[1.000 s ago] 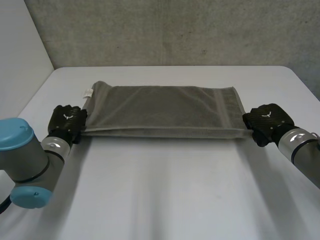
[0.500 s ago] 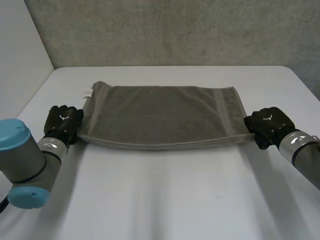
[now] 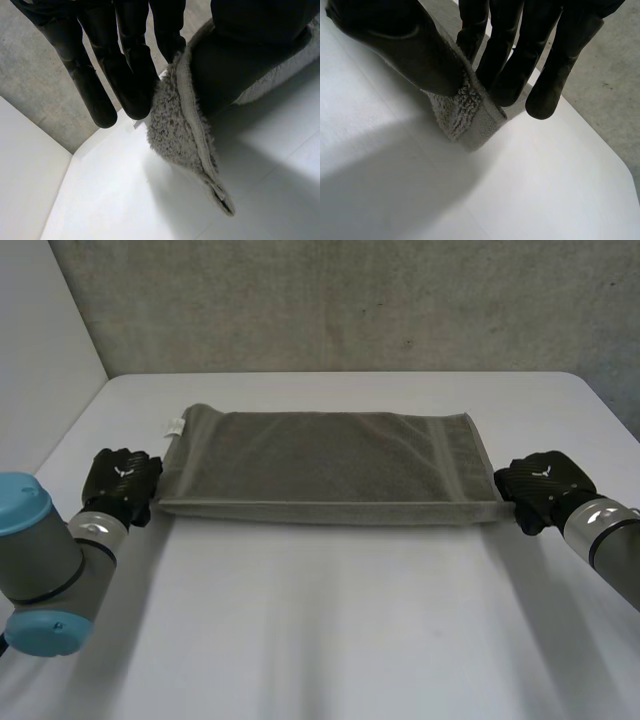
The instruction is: Fold the towel.
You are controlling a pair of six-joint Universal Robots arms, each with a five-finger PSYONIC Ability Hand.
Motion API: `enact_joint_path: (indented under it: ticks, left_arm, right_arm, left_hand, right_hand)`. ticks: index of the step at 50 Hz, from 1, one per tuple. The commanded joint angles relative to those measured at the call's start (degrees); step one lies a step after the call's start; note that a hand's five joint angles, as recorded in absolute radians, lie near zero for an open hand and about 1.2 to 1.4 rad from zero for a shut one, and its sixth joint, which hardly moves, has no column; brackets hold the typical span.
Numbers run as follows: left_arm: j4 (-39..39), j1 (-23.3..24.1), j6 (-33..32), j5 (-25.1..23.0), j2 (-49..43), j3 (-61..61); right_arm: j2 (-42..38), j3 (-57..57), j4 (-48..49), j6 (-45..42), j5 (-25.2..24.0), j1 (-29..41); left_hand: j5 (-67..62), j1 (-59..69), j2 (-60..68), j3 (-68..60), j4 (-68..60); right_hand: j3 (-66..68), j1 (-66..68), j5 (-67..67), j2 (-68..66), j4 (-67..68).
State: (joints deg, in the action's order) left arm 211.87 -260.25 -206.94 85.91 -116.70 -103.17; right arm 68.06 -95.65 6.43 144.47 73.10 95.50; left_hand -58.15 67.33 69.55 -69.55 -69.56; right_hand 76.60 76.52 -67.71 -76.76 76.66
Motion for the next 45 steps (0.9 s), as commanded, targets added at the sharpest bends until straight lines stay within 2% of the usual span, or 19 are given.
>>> enact_joint_path:
  ticks: [1, 2, 3, 5, 6, 7, 8, 14, 20, 25, 27, 31, 33, 35, 39, 41, 45]
  left_arm:
    - [-4.4, -0.1, -7.6, -0.2, 6.0, -3.0]
    - [-5.1, -0.2, -9.8, -0.7, 8.7, -4.3]
    - [-5.9, -0.2, -11.6, -1.8, 11.6, -5.9]
    - [-6.6, -0.3, -12.9, -3.0, 15.1, -7.6]
    - [-7.6, -0.9, -13.6, -4.3, 19.0, -9.6]
    - [-7.6, -0.9, -13.6, -4.3, 19.1, -9.6]
    - [-8.7, -1.5, -13.6, -5.7, 23.0, -11.1]
    - [-13.0, -3.3, -13.5, -10.4, 31.6, -14.2]
    - [-15.0, -3.7, -13.6, -12.4, 31.0, -14.2]
    - [-14.9, -3.7, -14.2, -12.6, 21.3, -10.9]
    - [-14.9, -3.6, -14.2, -12.5, 18.7, -9.0]
    - [-14.6, -3.3, -14.3, -12.1, 12.6, -4.6]
    - [-14.6, -2.7, -14.1, -11.8, 6.3, 1.4]
    - [-14.6, -2.5, -13.4, -11.7, 3.4, 4.7]
    - [-14.6, -1.7, -13.4, -11.2, -2.7, 11.3]
    - [-14.6, -0.1, -13.2, -8.4, -8.2, 18.4]
    - [-14.6, 1.0, -13.1, -5.0, -12.9, 24.2]
  right_arm:
    - [4.3, 2.0, -9.1, -2.4, -0.2, -0.5]
    - [6.4, 3.2, -15.0, -4.2, -0.9, -0.8]
    - [6.5, 3.2, -15.0, -4.2, -0.9, -0.8]
    - [10.6, 5.5, -25.3, -7.6, -3.9, -2.2]
    - [10.6, 5.6, -25.3, -7.6, -3.9, -2.2]
    - [12.9, 6.6, -29.4, -8.8, -5.8, -3.2]
    - [15.8, 7.6, -32.7, -10.0, -7.3, -4.3]
    - [20.9, 9.0, -38.4, -12.4, -10.6, -7.9]
    - [21.2, 8.8, -39.6, -13.2, -11.7, -8.8]
    - [16.9, 10.0, -38.8, -13.5, -11.1, -8.6]
    - [9.8, 13.5, -38.3, -13.2, -10.9, -8.6]
    - [4.0, 17.0, -36.7, -12.5, -10.2, -8.1]
    - [1.3, 18.8, -35.1, -11.9, -9.5, -6.8]
    - [-4.1, 23.1, -30.4, -8.7, -6.7, -4.2]
    - [-8.8, 26.9, -24.7, -5.1, -2.8, -2.1]
    - [-10.6, 28.4, -21.6, -3.8, -1.2, -1.2]
    - [-15.3, 31.5, -11.8, -2.2, 1.4, 0.4]
  left_hand:
    - [-11.9, 12.7, 10.5, -10.4, -10.4]
    - [-11.9, 12.7, 10.5, -10.4, -10.4]
    - [-11.9, 12.7, 10.5, -10.4, -10.4]
    - [-11.9, 12.7, 10.5, -10.4, -10.4]
    - [-11.9, 12.7, 10.5, -10.4, -10.4]
    - [-11.9, 12.7, 10.5, -10.4, -10.4]
    - [-11.9, 12.7, 10.5, -10.4, -10.4]
    - [-11.9, 12.7, 10.5, -10.4, -10.4]
    - [-11.9, 12.7, 10.5, -10.4, -10.4]
    - [-11.9, 12.7, 10.5, -10.4, -10.4]
    - [-11.9, 12.7, 10.5, -10.4, -10.4]
    - [-11.9, 12.7, 10.5, -10.4, -10.4]
    - [-11.9, 12.7, 10.5, -10.4, -10.4]
    - [-11.9, 12.7, 10.5, -10.4, -10.4]
    - [-11.9, 12.7, 10.5, -10.4, -10.4]
    - [-11.9, 12.7, 10.5, -10.4, -10.4]
    - [-11.9, 12.7, 10.5, -10.4, -10.4]
  right_hand:
    - [3.4, 3.5, -2.3, -3.2, 3.3]
    - [3.4, 3.5, -2.3, -3.2, 3.3]
    - [3.4, 3.5, -2.3, -3.2, 3.3]
    - [3.4, 3.5, -2.3, -3.2, 3.3]
    - [3.4, 3.5, -2.3, -3.2, 3.3]
    - [3.4, 3.5, -2.3, -3.2, 3.3]
    - [3.4, 3.5, -2.3, -3.2, 3.3]
    - [3.4, 3.5, -2.3, -3.2, 3.3]
    - [3.4, 3.5, -2.3, -3.2, 3.3]
    - [3.4, 3.5, -2.3, -3.2, 3.3]
    - [3.4, 3.5, -2.3, -3.2, 3.3]
    - [3.4, 3.5, -2.3, -3.2, 3.3]
    - [3.4, 3.5, -2.3, -3.2, 3.3]
    - [3.4, 3.5, -2.3, -3.2, 3.3]
    - [3.4, 3.5, -2.3, -3.2, 3.3]
    - [3.4, 3.5, -2.3, -3.2, 3.3]
    - [3.4, 3.5, -2.3, -3.2, 3.3]
